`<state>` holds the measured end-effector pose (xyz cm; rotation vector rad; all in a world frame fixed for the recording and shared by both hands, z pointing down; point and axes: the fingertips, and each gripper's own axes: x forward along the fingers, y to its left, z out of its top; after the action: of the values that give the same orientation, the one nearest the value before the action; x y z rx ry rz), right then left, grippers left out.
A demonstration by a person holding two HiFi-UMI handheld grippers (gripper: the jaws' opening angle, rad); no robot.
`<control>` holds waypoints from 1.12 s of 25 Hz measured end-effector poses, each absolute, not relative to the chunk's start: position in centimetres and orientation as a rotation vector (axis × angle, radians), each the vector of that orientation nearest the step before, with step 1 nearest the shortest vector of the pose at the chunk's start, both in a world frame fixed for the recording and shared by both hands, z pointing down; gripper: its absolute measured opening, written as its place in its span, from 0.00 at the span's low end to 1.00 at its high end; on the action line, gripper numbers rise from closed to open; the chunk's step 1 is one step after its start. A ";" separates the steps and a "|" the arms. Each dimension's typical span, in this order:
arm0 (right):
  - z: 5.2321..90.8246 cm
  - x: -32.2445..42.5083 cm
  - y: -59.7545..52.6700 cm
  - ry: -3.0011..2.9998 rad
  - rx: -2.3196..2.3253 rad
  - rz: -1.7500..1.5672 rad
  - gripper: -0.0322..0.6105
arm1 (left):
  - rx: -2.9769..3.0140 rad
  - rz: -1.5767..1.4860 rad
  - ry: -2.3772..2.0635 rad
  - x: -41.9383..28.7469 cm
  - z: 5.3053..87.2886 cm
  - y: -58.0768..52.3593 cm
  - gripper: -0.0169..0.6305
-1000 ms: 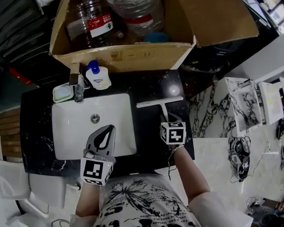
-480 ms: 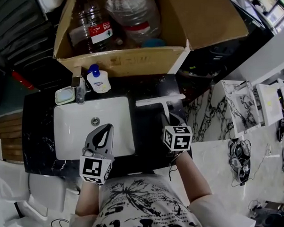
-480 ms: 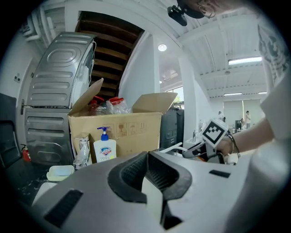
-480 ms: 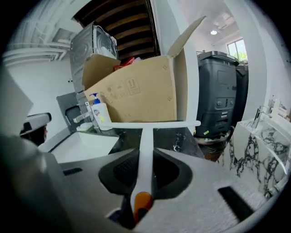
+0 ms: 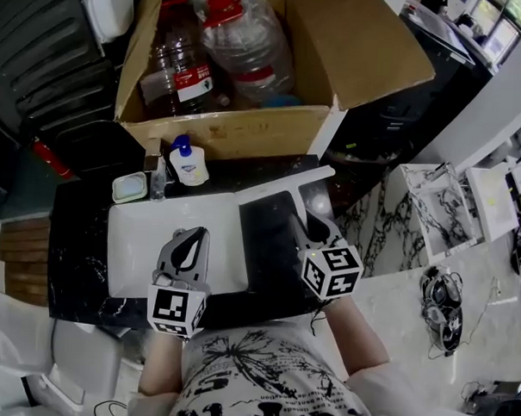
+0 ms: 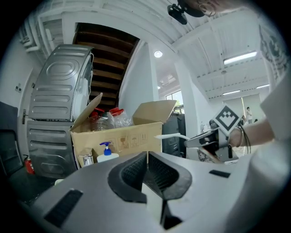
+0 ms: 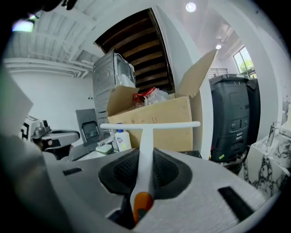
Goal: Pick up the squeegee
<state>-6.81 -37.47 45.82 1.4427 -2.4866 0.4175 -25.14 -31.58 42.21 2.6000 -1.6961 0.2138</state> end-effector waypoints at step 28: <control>35.9 -9.5 -34.4 -2.766 1.528 0.005 0.16 | 2.622 0.080 -1.889 -27.9 36.6 -30.9 0.05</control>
<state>-9.52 -34.43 35.87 1.5276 -2.7656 0.0050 -27.90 -30.87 36.62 2.6223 -1.8888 0.0798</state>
